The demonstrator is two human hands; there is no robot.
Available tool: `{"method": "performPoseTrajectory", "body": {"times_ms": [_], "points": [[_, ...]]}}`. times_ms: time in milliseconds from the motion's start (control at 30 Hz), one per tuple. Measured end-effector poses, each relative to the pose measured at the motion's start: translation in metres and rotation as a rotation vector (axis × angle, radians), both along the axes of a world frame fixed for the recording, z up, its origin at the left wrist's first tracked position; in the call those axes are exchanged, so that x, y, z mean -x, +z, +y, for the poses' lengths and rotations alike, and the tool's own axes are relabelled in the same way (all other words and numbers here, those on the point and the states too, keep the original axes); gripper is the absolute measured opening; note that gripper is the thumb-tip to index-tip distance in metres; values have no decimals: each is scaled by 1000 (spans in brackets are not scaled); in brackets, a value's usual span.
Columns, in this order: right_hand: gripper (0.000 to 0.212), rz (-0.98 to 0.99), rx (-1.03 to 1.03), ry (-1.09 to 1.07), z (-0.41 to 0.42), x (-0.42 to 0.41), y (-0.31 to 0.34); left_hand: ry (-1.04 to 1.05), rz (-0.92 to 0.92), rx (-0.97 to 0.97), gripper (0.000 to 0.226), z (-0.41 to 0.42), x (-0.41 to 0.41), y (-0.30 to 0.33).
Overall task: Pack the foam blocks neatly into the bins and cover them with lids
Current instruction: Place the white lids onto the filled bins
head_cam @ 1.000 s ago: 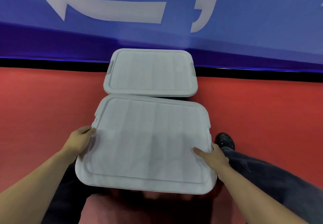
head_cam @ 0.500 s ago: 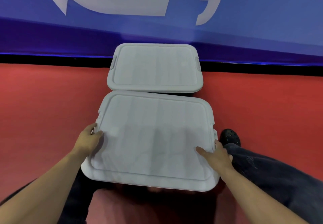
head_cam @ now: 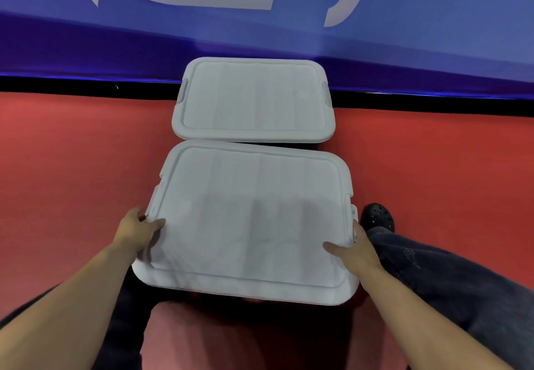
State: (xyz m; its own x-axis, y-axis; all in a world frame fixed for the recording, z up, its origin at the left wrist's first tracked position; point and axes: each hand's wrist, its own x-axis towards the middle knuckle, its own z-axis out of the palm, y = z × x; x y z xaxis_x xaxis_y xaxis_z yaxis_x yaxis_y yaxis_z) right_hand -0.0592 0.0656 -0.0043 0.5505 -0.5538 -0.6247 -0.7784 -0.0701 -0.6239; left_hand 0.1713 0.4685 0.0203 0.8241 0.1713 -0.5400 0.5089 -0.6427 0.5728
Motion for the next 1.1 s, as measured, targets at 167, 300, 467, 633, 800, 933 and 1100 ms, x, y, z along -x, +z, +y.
{"method": "performPoseTrajectory", "body": {"times_ms": [167,300,467,633,800,933,1100], "points": [[138,141,-67,-28,-9,0,-20,71,94,32,60,6,-4,-2],[110,189,-76,-48,4,1,-9,65,103,23,56,1,-4,-2],[100,79,-54,-126,11,8,-16,49,109,24,52,0,-2,1],[102,-29,6,-154,0,-2,-7,53,158,76,65,7,2,-1],[115,38,45,-190,-17,-17,-6,118,134,132,61,2,11,-7],[125,74,58,-222,-19,-25,-10,215,211,245,41,3,14,-13],[123,5,4,-295,-28,-34,-12,237,230,298,28,5,8,-16]]}}
